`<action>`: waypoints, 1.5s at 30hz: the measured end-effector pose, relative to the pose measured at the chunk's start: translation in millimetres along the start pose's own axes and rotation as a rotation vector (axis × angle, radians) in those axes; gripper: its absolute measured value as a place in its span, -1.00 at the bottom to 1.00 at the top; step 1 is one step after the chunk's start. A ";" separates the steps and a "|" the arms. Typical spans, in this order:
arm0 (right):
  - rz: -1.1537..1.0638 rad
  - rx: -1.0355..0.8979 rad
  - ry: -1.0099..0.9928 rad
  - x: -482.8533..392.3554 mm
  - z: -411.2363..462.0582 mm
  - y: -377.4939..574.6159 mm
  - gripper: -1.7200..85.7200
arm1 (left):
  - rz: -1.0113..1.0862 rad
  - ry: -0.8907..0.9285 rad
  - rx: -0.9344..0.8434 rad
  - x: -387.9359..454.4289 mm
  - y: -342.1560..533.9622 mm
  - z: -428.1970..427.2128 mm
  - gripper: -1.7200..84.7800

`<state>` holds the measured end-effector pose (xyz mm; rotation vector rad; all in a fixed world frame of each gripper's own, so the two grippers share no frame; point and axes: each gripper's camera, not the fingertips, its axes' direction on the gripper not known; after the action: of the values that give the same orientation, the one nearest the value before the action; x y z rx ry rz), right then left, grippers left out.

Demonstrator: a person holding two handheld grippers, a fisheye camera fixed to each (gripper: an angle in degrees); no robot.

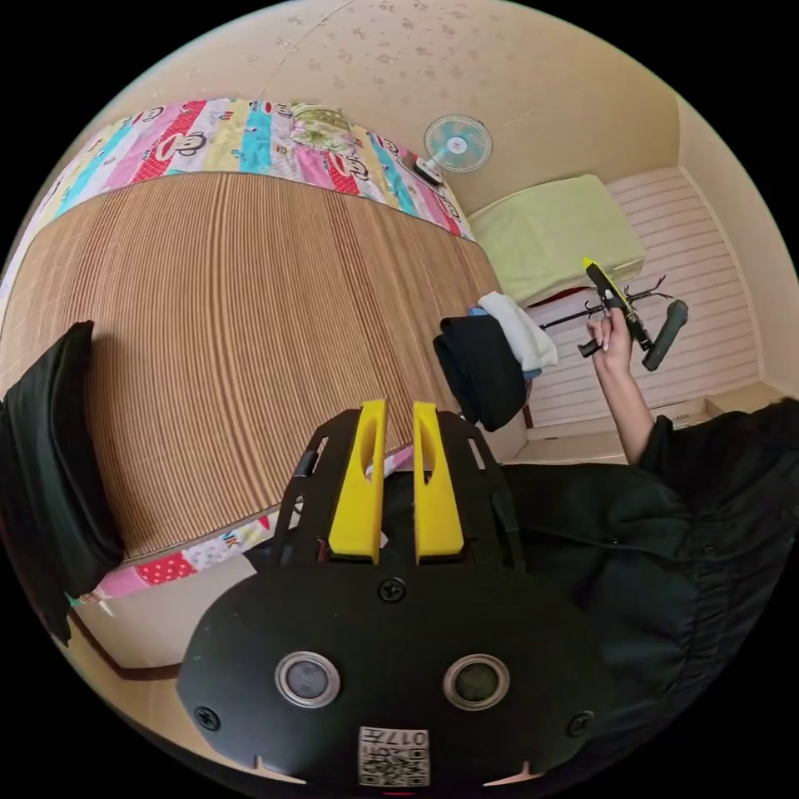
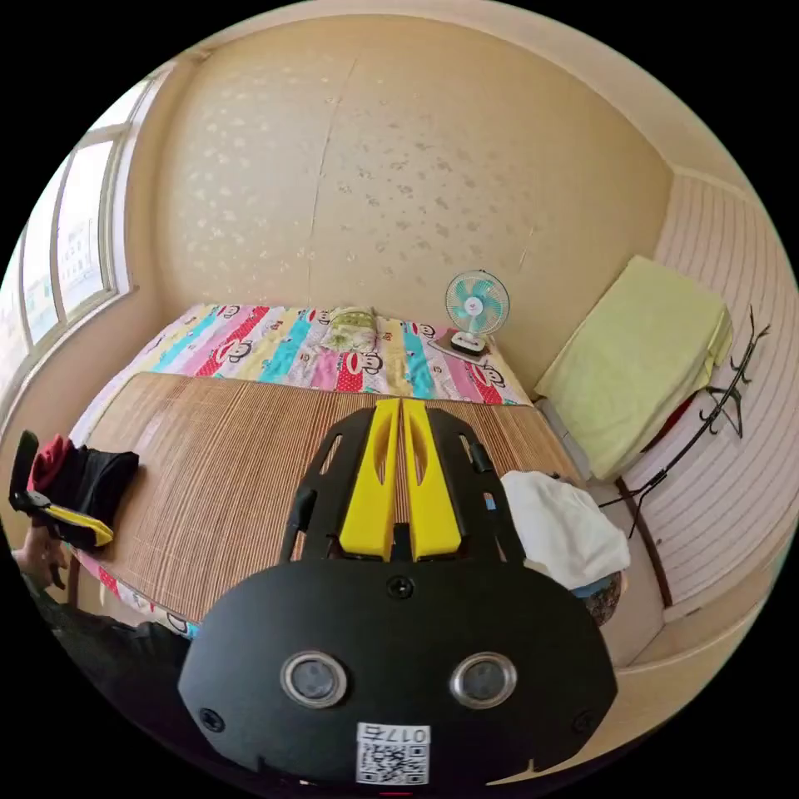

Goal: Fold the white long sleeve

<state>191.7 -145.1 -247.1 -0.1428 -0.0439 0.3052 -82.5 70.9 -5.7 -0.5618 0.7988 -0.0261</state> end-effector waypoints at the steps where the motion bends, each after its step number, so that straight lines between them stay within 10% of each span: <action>1: 0.075 -0.029 0.005 26.0 2.9 2.4 -0.94 | 0.028 0.008 -0.002 13.9 -5.6 15.3 -0.84; 11: 0.439 -0.307 0.368 305.2 58.4 -12.5 -0.78 | 0.151 -0.057 -0.099 78.8 -11.8 85.2 -0.82; 15: 0.644 -0.602 0.151 367.2 131.1 20.8 -0.83 | 0.149 -0.099 -0.101 82.5 -18.8 93.7 -0.81; 21: 0.449 -0.300 -0.216 228.0 33.2 30.3 -0.92 | 0.181 -0.179 -0.098 97.2 -35.3 123.9 -0.81; 27: 0.477 -0.628 -0.491 77.4 30.6 138.3 -0.93 | 0.203 -0.154 -0.173 95.9 -57.7 173.9 -0.81; 31: 0.579 -0.476 -0.630 79.5 0.8 127.7 -0.92 | 0.223 -0.138 -0.166 95.5 -81.7 190.5 -0.81; 37: 0.365 -0.370 -0.404 84.4 9.1 12.9 -0.74 | 0.212 -0.076 -0.221 83.6 -104.6 226.6 -0.81; 41: 0.131 -0.641 -0.100 57.9 125.4 -3.4 -0.70 | 0.234 -0.099 -0.240 82.3 -110.1 234.7 -0.81; 45: 0.202 -0.703 -0.191 58.4 128.4 -23.6 -0.83 | 0.214 -0.144 -0.210 70.6 -107.0 227.5 -0.81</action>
<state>246.0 -132.6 -115.4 -0.8190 -0.3280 0.4961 142.8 69.6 126.3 -0.6659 0.7216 0.2953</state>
